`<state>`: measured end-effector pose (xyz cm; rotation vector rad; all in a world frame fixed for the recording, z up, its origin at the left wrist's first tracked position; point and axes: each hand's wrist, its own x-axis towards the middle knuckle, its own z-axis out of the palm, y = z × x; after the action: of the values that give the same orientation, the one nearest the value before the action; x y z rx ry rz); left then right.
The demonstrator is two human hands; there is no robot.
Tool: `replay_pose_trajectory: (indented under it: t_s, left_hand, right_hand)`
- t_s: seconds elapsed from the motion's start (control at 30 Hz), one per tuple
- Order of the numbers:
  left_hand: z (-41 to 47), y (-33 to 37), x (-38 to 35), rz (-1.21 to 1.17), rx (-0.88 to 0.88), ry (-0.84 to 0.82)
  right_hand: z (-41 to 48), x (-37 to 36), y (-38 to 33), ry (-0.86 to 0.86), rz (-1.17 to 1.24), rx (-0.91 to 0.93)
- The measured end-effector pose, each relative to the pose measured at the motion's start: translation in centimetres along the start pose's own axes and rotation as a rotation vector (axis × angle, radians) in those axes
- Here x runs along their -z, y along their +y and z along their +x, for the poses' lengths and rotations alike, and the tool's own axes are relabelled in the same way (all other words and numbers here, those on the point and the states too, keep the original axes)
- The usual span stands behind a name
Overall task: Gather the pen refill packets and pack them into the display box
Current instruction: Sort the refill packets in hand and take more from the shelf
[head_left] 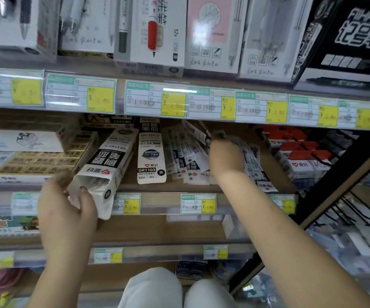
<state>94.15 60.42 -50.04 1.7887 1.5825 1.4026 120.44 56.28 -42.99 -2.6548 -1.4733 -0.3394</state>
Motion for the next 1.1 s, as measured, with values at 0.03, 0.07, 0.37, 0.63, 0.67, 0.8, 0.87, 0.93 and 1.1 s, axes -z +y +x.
replay_pose_trajectory:
  t_s: [0.03, 0.07, 0.37, 0.63, 0.67, 0.8, 0.87, 0.93, 1.1]
  left_hand:
    - [-0.3, 0.5, 0.2, -0.042, -0.032, 0.015]
    - [-0.6, 1.1, 0.4, -0.073, -0.086, 0.042]
    - [-3.8, 7.3, -0.4, -0.136, -0.531, -0.109]
    - [-6.7, 12.5, -1.8, 0.246, -0.984, -0.481]
    - [-7.0, 13.1, -2.1, 0.294, -1.012, -0.528]
    - [-7.1, 13.5, -2.8, 0.333, -0.998, -0.659]
    - [-7.1, 13.7, -2.5, 0.324, -0.844, -0.721]
    - [-7.1, 13.3, -2.5, 0.187, -0.679, -0.688]
    - [-7.1, 12.5, -3.3, 0.031, -0.425, -0.606]
  right_hand:
    - [0.1, 0.2, 0.4, 0.031, 0.030, -0.014]
    - [0.1, 0.4, 0.9, 0.055, 0.071, -0.039]
    - [-5.8, 5.2, 7.1, -0.110, 1.017, -0.054]
    - [-9.6, 9.6, 9.7, -0.739, 0.656, 0.366]
    - [-9.7, 9.9, 9.4, -0.784, 0.641, 0.387]
    - [-9.0, 9.5, 9.4, -0.818, 0.701, 0.429]
    - [-8.8, 8.8, 10.0, -0.821, 1.001, 0.307]
    - [-8.5, 7.8, 10.1, -0.875, 1.504, 0.195]
    - [-9.7, 3.5, 6.7, -0.692, 1.945, 0.029]
